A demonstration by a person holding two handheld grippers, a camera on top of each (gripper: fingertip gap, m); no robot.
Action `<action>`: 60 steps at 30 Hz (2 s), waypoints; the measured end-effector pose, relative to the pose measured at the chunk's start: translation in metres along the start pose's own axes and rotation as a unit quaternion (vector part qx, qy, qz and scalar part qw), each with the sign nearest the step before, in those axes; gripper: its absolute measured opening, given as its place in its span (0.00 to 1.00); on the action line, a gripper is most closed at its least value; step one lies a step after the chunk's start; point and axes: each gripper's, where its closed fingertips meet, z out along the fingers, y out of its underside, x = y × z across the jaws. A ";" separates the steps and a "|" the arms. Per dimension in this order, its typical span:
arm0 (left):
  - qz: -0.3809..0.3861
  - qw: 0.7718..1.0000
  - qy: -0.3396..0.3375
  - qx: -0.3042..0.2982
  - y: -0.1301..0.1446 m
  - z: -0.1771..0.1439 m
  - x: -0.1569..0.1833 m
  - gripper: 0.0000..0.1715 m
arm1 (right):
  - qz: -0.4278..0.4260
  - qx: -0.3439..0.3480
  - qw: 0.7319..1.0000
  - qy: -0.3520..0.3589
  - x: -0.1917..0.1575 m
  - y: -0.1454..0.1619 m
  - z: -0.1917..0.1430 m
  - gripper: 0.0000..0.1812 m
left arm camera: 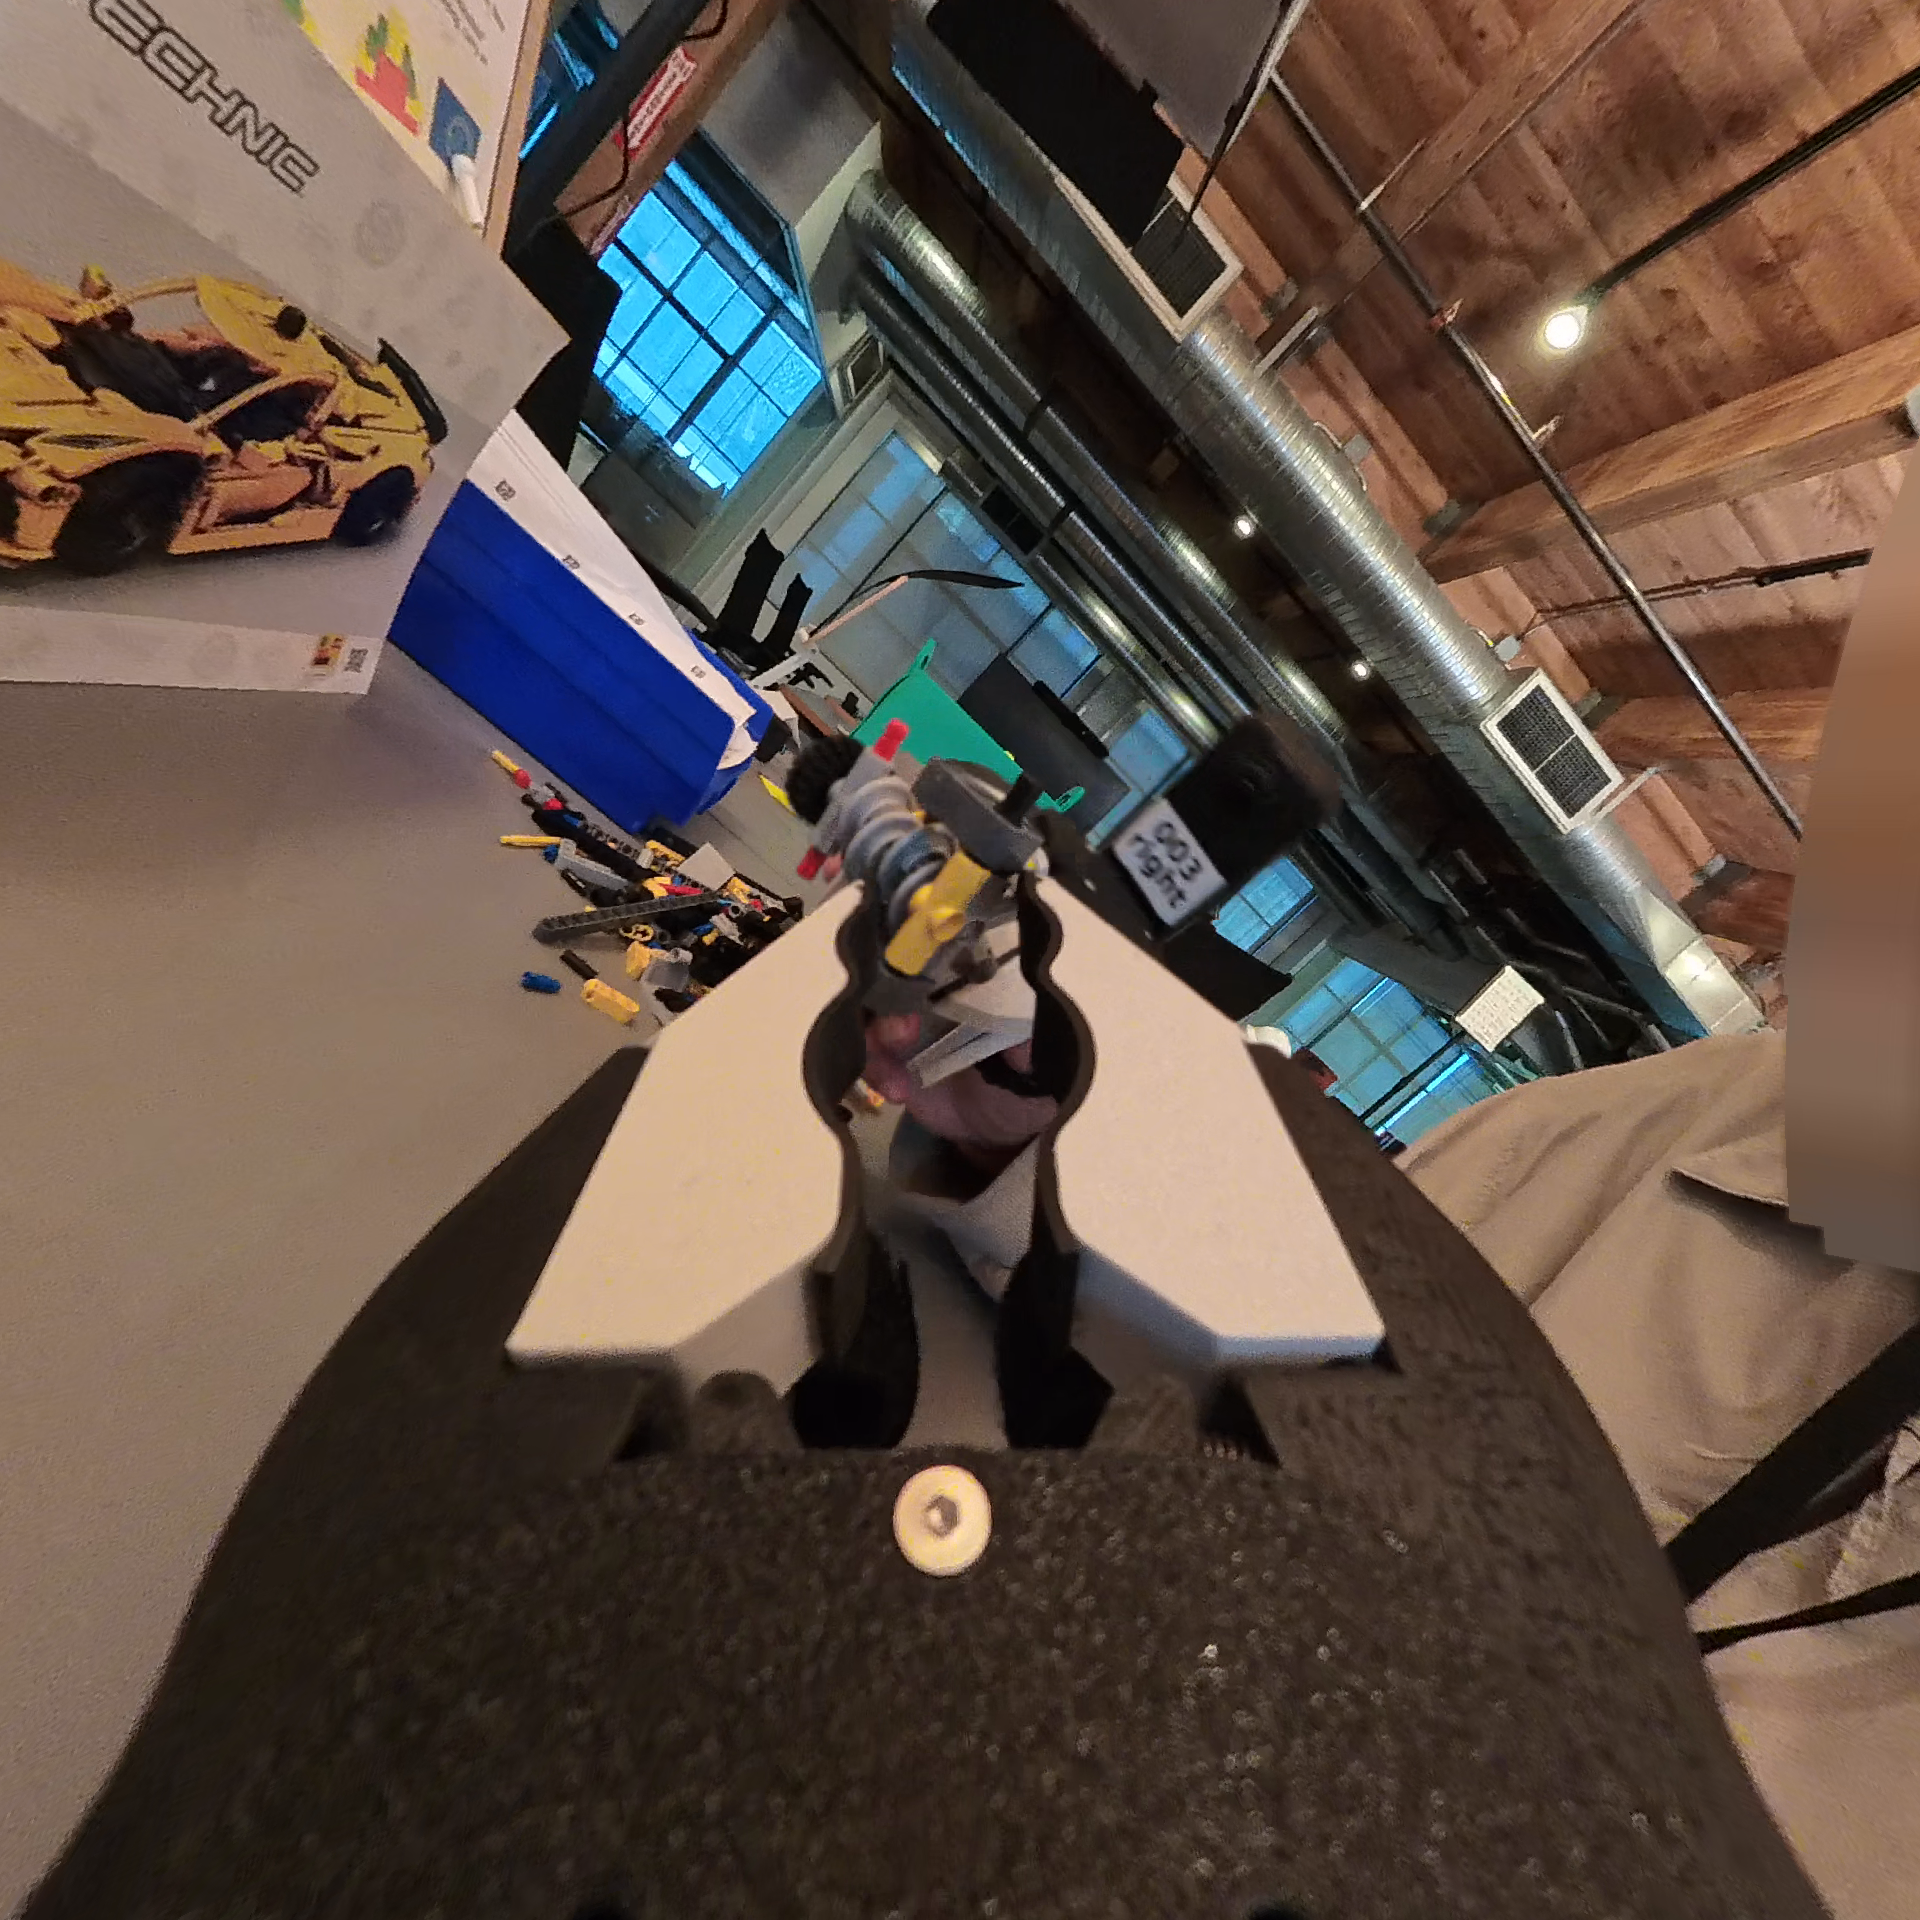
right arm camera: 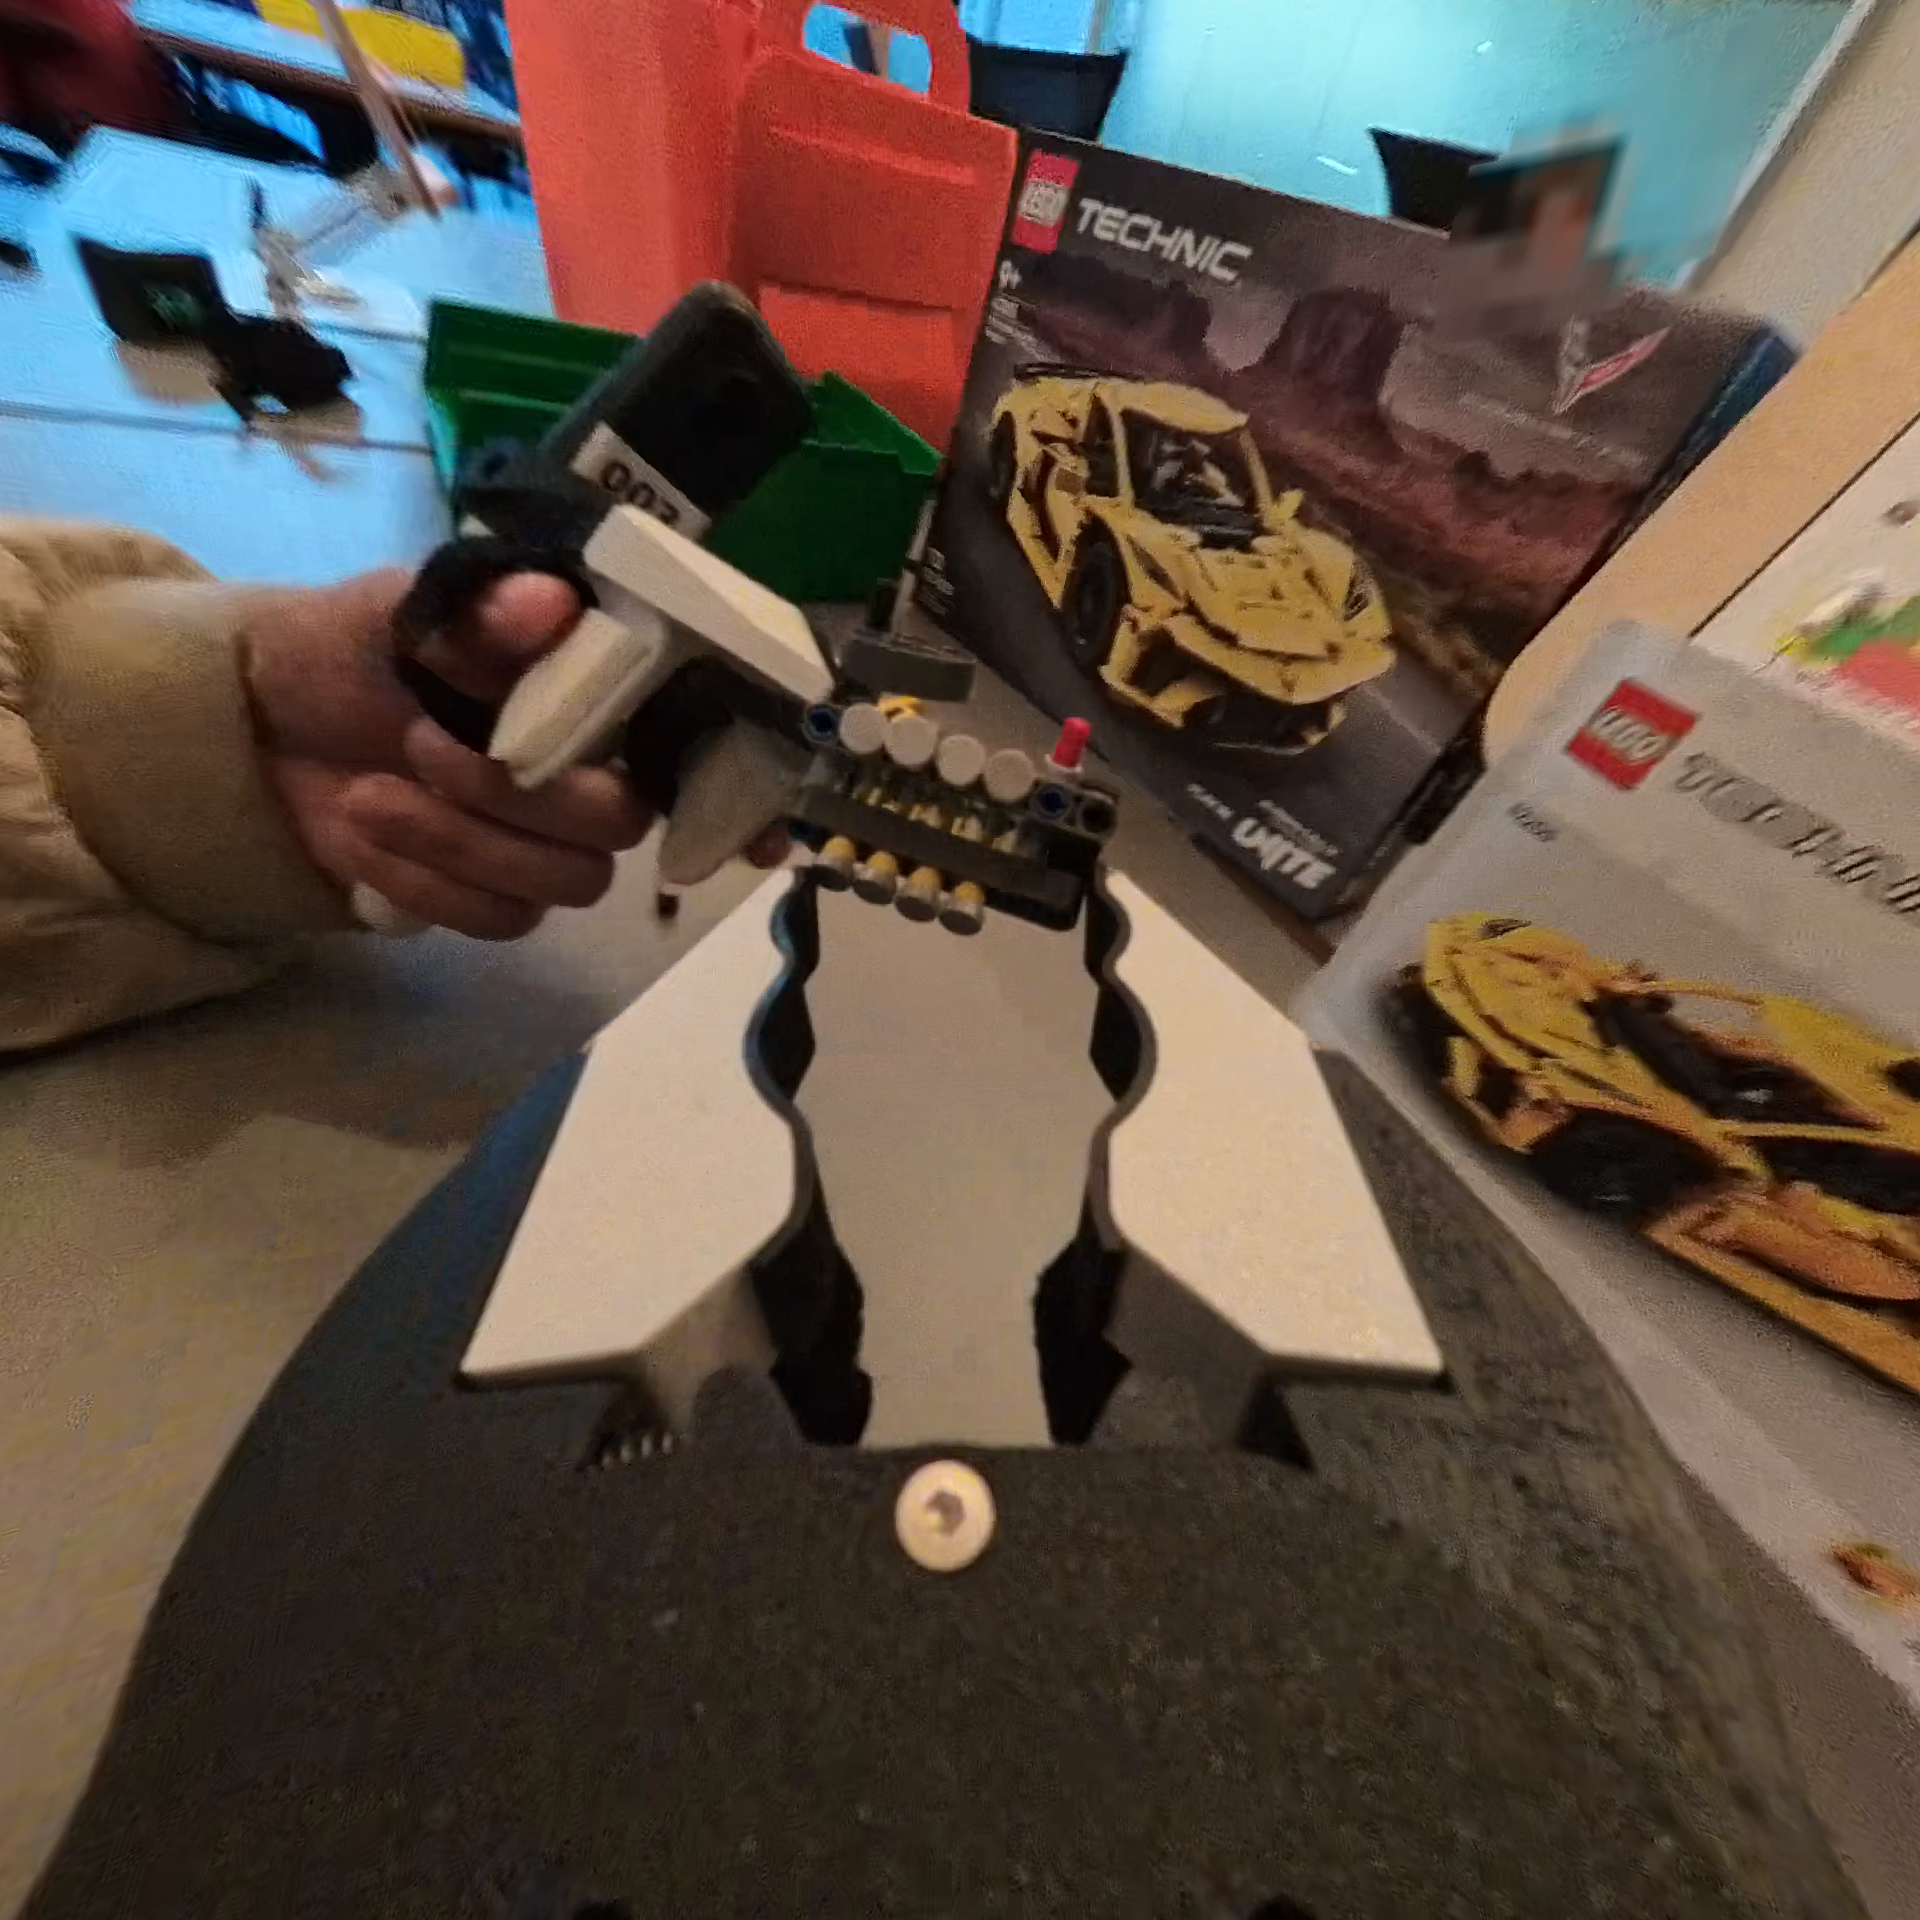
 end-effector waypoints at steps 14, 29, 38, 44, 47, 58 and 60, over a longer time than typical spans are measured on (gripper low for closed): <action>0.129 0.990 0.004 -0.053 0.006 -0.009 0.020 0.10 | 0.187 0.056 0.961 -0.196 -0.023 -0.009 -0.029 0.23; 0.076 0.988 0.104 -0.080 0.022 -0.004 0.050 0.09 | 0.275 0.108 0.900 -0.320 -0.040 -0.029 -0.047 0.16; 0.063 0.993 0.088 -0.045 0.008 -0.006 0.045 0.16 | 0.285 0.128 0.898 -0.311 -0.024 -0.035 -0.051 0.11; 0.077 0.992 0.087 -0.042 0.008 -0.005 0.045 0.18 | 0.325 0.167 0.873 -0.323 -0.011 -0.044 -0.061 0.10; 0.077 0.992 0.083 -0.056 0.016 0.002 0.045 0.19 | 0.311 0.141 0.884 -0.318 -0.019 -0.037 -0.052 0.11; 0.068 0.994 0.068 -0.056 0.016 0.001 0.039 0.19 | 0.334 0.148 0.877 -0.312 -0.017 -0.035 -0.045 0.11; 0.062 0.994 0.071 -0.049 0.015 0.001 0.039 0.18 | 0.338 0.150 0.875 -0.312 -0.016 -0.035 -0.045 0.11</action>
